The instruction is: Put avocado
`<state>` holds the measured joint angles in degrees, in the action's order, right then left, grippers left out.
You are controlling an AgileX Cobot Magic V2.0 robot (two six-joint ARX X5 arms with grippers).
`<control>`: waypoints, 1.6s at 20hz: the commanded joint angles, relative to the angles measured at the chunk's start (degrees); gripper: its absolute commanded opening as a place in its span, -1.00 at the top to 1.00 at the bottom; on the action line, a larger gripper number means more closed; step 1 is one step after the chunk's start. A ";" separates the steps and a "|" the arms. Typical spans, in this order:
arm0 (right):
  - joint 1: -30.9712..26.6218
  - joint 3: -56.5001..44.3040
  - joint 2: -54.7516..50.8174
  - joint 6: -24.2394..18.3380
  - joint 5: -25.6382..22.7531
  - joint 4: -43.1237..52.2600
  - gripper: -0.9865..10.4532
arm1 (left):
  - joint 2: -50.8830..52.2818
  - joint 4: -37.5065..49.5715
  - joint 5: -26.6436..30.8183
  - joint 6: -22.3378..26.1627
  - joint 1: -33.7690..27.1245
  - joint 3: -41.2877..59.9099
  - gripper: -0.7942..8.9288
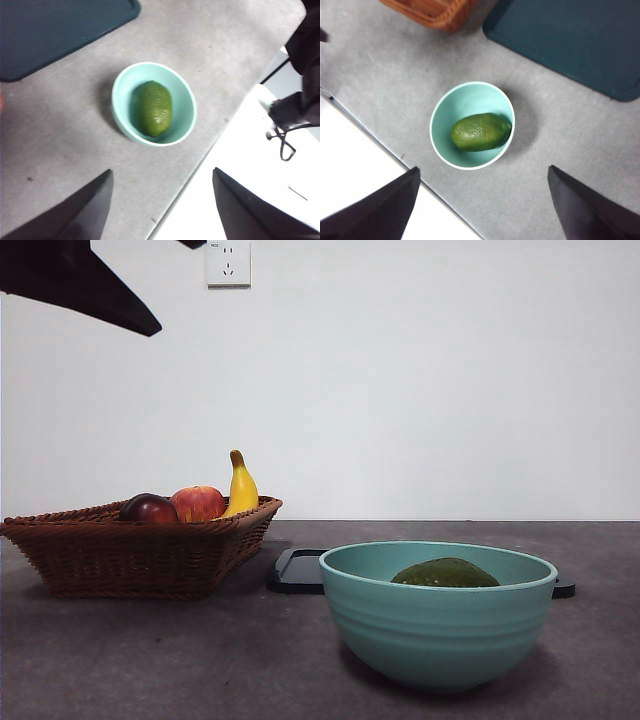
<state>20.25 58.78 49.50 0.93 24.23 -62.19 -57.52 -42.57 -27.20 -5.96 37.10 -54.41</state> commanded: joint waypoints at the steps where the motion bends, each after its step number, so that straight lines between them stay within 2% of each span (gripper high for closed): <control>1: 0.37 1.11 2.78 0.28 0.17 0.37 0.11 | -0.22 0.48 -0.31 -0.33 0.63 -0.55 0.20; 5: 1.55 1.11 9.16 -0.13 -0.52 1.14 0.11 | -0.22 0.57 -0.31 -0.33 0.63 -0.55 0.20; 19: 9.86 1.11 35.23 -0.28 -5.22 15.65 0.28 | -0.22 0.57 -0.28 -0.33 0.63 -0.55 0.20; 25: 10.75 1.11 40.81 -0.28 -6.32 19.43 0.47 | -0.20 0.57 -0.28 -0.33 0.63 -0.55 0.20; 32: 10.80 1.11 41.68 -0.33 -6.27 20.20 0.66 | -0.20 0.61 -0.28 -0.33 0.63 -0.55 0.20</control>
<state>30.50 58.81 90.00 0.86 17.96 -42.30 -57.43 -42.44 -27.20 -5.96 37.28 -54.41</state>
